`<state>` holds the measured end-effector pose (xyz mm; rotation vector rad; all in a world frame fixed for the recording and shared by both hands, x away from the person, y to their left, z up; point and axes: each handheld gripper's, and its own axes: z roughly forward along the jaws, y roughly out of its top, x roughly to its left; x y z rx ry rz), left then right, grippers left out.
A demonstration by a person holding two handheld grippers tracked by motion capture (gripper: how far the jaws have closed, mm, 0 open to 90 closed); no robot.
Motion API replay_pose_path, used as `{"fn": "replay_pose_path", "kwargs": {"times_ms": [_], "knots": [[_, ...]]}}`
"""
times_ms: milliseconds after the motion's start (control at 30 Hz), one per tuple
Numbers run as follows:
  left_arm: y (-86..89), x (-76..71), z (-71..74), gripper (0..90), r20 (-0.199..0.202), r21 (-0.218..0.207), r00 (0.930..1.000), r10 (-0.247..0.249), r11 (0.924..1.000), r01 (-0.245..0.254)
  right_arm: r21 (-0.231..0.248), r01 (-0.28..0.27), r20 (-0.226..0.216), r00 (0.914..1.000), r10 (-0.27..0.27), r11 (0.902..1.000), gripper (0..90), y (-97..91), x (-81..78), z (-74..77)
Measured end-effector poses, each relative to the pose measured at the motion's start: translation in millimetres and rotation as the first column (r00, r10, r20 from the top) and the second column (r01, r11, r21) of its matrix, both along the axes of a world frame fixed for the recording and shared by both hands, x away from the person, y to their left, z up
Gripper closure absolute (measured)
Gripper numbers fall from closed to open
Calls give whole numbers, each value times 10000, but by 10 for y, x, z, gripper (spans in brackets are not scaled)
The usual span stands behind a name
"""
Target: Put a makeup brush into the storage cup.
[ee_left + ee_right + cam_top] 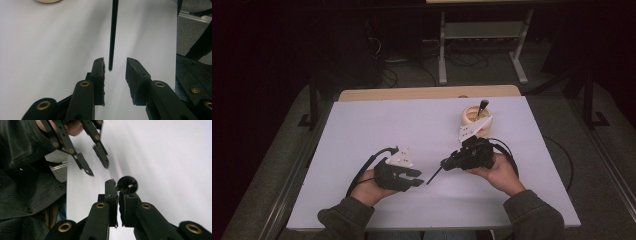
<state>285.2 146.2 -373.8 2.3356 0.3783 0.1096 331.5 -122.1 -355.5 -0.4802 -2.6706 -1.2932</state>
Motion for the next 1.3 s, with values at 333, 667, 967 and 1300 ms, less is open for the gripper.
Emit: {"fn": "replay_pose_path", "kwargs": {"times_ms": [333,667,967,1300], "knots": [[215,-8,-31,599,107,-291,9984,558,9980,-554,-310,562,6,9984,-562,9979,845,-143,93,82],[344,-22,-84,540,30,-385,9943,1062,9936,-1060,-319,1126,-176,9934,-1132,9931,845,-293,151,151],[408,-25,-96,510,-51,-407,9921,1251,9913,-1252,-508,1456,-35,9893,-1460,9880,845,-395,209,212],[458,-19,-82,494,39,-449,9910,1336,9901,-1333,-599,1741,15,9847,-1743,9829,846,-483,237,303]]}}
